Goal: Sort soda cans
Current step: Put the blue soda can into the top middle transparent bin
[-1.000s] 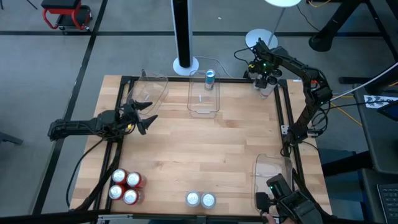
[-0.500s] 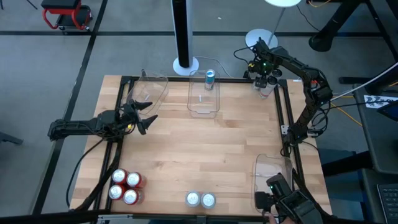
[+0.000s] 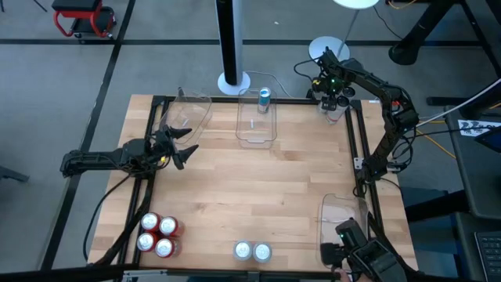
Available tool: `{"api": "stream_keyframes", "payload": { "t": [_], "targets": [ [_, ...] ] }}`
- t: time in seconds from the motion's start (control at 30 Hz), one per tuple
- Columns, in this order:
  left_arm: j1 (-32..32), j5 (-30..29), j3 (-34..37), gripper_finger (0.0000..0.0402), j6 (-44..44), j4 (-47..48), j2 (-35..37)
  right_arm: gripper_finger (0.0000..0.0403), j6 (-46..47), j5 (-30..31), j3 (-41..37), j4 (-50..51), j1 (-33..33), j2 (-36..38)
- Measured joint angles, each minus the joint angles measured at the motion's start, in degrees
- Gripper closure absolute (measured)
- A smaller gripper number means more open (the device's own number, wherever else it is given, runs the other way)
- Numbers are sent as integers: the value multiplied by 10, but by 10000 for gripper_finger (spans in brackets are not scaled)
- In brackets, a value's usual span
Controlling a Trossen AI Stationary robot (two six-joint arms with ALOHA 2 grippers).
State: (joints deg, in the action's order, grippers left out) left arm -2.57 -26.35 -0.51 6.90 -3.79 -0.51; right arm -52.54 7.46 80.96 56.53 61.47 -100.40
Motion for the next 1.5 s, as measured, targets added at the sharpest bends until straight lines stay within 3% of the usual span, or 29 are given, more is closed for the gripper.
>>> {"api": "stream_keyframes", "payload": {
  "t": [0.3, 0.83, 1.5],
  "targets": [
    [0, 0, 0, 27, 0, 0, 0, 159, -20, -11, 47, 18, -24, -3],
    [0, 0, 0, 27, 1, 0, 0, 161, -44, -16, 170, 37, -130, -1],
    [0, 0, 0, 27, 2, 0, 0, 161, -65, -26, 214, 29, -285, -1]
  ]
}}
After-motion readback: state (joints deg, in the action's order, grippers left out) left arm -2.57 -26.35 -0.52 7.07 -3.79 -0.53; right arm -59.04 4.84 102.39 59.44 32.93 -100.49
